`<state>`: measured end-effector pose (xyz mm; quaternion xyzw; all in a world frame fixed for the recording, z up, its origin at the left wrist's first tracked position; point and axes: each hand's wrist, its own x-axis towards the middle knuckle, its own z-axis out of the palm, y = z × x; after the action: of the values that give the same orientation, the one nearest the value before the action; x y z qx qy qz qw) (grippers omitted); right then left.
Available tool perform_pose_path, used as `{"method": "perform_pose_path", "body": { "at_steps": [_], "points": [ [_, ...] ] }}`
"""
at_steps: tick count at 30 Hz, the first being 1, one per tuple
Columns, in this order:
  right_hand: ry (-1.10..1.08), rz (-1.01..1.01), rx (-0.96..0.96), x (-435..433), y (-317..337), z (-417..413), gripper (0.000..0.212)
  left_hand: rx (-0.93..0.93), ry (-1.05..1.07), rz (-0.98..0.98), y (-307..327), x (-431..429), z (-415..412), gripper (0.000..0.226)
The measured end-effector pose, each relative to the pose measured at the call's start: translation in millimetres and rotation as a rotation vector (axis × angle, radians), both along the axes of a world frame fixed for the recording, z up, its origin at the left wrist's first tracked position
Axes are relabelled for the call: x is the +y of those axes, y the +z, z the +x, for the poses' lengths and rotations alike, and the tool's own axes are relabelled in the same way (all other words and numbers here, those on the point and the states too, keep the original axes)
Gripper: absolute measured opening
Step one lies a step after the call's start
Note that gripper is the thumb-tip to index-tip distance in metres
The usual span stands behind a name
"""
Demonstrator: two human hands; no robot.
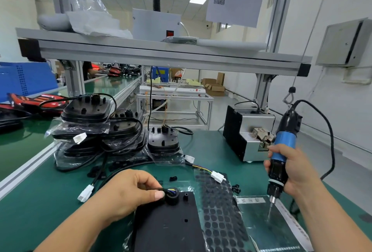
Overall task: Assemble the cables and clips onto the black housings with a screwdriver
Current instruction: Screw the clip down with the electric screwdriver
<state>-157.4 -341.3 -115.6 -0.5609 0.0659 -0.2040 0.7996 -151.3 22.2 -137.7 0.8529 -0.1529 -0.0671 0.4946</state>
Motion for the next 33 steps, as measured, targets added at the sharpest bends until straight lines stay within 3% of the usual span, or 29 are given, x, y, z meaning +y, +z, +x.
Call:
{"method": "perform_pose_path", "body": {
  "at_steps": [9,12,14,18,21,23,25,30,33],
  "points": [
    [0.038,0.024,-0.086,4,-17,-7,0.016,0.01,0.015,-0.041,1,2,-15,0.007],
    [0.082,0.059,-0.125,4,-20,-8,0.011,-0.205,0.06,0.011,3,8,-18,0.021],
    [0.062,0.088,-0.139,2,-21,-9,0.014,-0.397,0.07,0.132,7,9,-23,0.032],
    [-0.041,0.093,-0.135,-2,-20,-9,0.041,-0.673,0.022,0.704,17,-4,-42,0.061],
    [-0.06,0.097,-0.118,-6,-24,-7,0.039,-0.871,-0.011,0.805,24,-12,-57,0.047],
    [-0.091,0.072,-0.102,-7,-25,-3,0.044,-0.825,-0.039,0.875,25,-19,-65,0.031],
    [-0.133,0.046,-0.092,-7,-26,0,0.047,-0.797,-0.05,0.916,18,-24,-68,0.042],
    [-0.199,0.067,-0.051,-12,-27,5,0.028,-0.773,0.002,0.897,17,-25,-68,0.052],
    [-0.215,0.075,0.015,-15,-29,5,0.036,-0.778,0.007,0.848,19,-27,-72,0.051]
  ]
}}
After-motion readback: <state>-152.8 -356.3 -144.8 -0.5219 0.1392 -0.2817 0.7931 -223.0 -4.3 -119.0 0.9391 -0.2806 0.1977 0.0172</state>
